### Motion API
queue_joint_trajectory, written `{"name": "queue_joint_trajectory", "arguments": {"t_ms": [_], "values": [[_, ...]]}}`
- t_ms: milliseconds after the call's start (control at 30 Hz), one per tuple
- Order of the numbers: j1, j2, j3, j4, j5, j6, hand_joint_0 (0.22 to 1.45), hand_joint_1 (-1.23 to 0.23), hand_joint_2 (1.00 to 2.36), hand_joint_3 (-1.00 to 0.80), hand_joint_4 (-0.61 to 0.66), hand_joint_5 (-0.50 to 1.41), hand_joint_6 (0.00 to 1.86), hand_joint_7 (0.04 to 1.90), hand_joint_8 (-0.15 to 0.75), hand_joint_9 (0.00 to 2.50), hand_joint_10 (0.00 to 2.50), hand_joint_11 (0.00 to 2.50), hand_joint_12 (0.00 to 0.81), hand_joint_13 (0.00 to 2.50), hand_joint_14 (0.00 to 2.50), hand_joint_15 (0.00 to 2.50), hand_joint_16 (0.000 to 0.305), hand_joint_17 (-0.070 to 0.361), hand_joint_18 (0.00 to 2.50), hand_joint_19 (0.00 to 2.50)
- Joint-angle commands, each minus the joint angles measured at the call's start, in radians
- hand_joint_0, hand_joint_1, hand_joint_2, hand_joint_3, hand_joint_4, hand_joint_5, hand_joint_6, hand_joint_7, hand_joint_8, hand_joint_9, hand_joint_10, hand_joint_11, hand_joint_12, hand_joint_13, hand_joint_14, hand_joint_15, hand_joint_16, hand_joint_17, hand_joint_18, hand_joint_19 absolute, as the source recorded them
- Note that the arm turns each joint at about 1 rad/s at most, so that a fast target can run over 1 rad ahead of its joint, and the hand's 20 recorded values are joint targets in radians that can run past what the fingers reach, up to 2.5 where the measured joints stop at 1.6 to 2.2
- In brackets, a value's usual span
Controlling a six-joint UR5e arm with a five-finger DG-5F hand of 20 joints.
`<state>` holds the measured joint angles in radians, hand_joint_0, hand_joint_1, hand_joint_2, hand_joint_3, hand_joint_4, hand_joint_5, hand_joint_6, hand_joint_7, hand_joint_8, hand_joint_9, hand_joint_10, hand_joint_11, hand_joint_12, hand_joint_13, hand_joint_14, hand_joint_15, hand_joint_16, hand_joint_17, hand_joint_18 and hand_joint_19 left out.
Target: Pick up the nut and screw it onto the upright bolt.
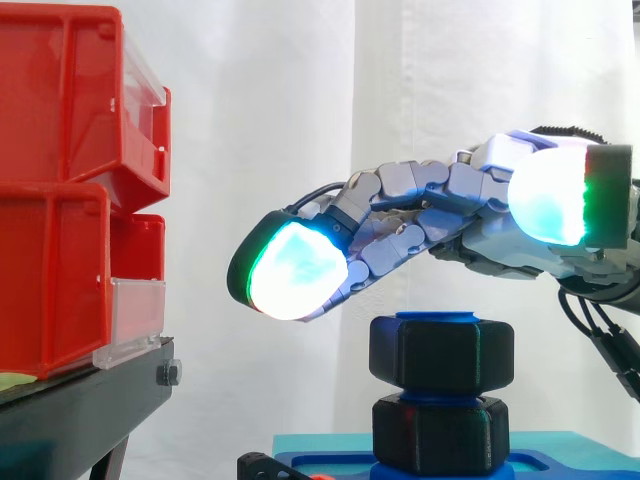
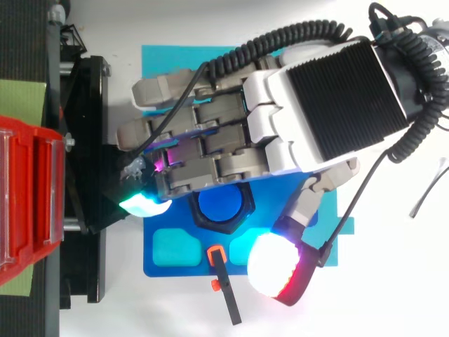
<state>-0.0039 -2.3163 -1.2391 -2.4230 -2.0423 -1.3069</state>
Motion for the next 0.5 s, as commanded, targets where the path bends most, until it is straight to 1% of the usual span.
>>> {"name": "queue_joint_trajectory", "arguments": {"t_ms": [0, 133, 300, 467], "values": [[0.002, 0.000, -0.002, -0.001, 0.004, 0.000, 0.47, -0.03, 1.00, -0.50, 0.19, -0.09, 0.50, 0.79, 0.201, 0.52, 0.00, 0.00, 0.274, 0.36, 0.00, 0.00, 0.032, 0.071, 0.00, 0.00], [0.004, 0.000, -0.002, -0.004, 0.004, 0.000, 0.48, -0.04, 1.00, -0.50, 0.23, -0.07, 0.50, 0.94, 0.221, 0.56, 0.00, 0.00, 0.274, 0.39, 0.00, 0.00, 0.030, 0.068, 0.05, 0.00], [0.004, 0.000, -0.002, -0.027, 0.004, -0.002, 0.48, -0.05, 1.00, -0.50, 0.25, -0.06, 0.50, 1.04, 0.228, 0.58, 0.00, 0.00, 0.273, 0.41, 0.00, 0.00, 0.030, 0.067, 0.08, 0.00], [0.004, 0.000, -0.002, -0.028, 0.004, -0.002, 0.48, -0.06, 1.00, -0.50, 0.25, -0.05, 0.50, 1.10, 0.229, 0.60, 0.00, 0.00, 0.272, 0.44, 0.00, 0.00, 0.029, 0.065, 0.11, 0.00]]}}
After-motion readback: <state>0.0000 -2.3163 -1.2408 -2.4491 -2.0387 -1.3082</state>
